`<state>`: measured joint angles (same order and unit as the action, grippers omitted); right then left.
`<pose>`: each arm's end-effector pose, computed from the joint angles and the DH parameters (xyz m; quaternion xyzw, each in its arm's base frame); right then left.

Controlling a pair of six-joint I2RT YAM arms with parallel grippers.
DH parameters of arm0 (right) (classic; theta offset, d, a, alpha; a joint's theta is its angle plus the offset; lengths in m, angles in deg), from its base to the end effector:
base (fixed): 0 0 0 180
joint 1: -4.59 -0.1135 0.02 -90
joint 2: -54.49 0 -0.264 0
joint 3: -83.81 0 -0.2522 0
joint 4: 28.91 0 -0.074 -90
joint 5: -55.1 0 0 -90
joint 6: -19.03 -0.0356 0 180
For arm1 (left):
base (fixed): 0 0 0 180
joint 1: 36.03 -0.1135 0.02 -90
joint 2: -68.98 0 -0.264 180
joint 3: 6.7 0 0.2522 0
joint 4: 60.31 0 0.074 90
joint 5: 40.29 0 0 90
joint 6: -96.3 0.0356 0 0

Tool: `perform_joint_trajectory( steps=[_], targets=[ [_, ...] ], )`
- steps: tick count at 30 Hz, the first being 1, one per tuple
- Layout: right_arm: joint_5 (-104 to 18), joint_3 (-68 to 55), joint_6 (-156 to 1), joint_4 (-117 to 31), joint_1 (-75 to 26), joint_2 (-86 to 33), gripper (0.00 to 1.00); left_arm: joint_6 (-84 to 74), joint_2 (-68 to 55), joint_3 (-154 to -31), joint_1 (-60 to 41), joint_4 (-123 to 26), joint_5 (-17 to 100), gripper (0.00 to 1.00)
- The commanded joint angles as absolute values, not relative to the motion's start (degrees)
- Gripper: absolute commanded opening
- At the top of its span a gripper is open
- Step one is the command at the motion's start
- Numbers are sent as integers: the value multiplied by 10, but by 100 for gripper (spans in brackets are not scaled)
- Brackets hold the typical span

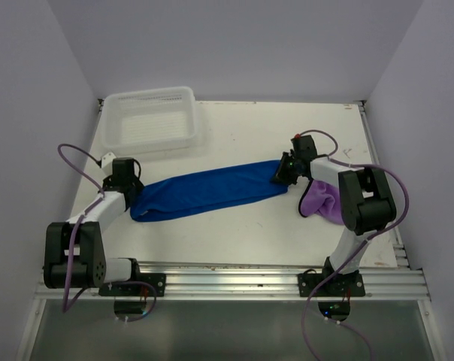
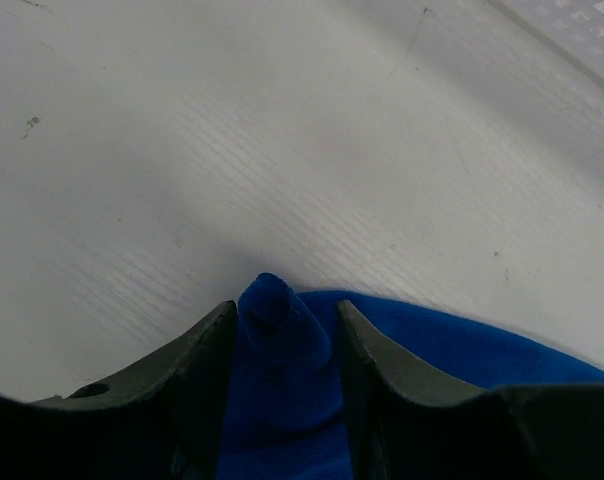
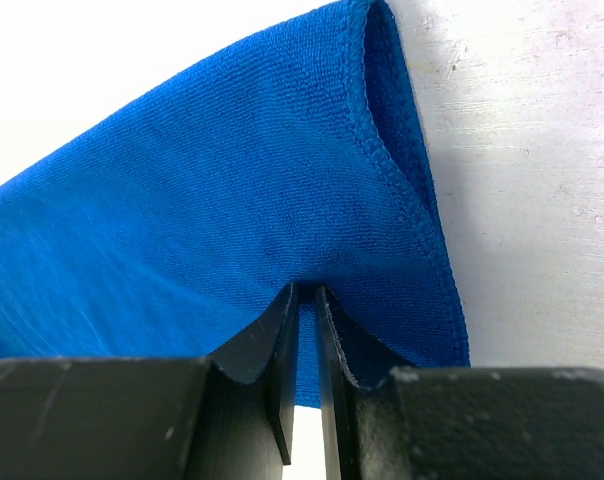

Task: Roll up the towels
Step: Fold the towel

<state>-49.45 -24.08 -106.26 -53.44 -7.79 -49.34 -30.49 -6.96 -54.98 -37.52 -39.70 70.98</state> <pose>0.3477 0.0855 0.1471 0.1525 0.9376 0.2272 0.2144 0.2502 0.0194 0.1725 -0.3632 0.8461 0.0582 0.3859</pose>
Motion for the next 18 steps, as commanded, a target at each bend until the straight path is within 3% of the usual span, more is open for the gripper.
perform_joint_trajectory(
  steps=[1, 3, 6, 15, 18],
  targets=[
    [-479, -227, -1054, -538, -79, -510, 16, -289, -74, -571, -382, -437, 733, 47],
    [-479, -227, -1054, -538, -78, -511, 16, -287, -75, -571, -382, -443, 733, 45],
    [-478, -225, -1053, -542, -79, -512, 16, -286, -80, -572, -383, -454, 738, 31],
    [-474, -221, -1049, -549, -78, -513, 16, -284, -97, -570, -384, -456, 733, 26],
    [-475, -221, -1050, -548, -78, -514, 15, -283, -97, -572, -384, -456, 740, 19]
  ],
)
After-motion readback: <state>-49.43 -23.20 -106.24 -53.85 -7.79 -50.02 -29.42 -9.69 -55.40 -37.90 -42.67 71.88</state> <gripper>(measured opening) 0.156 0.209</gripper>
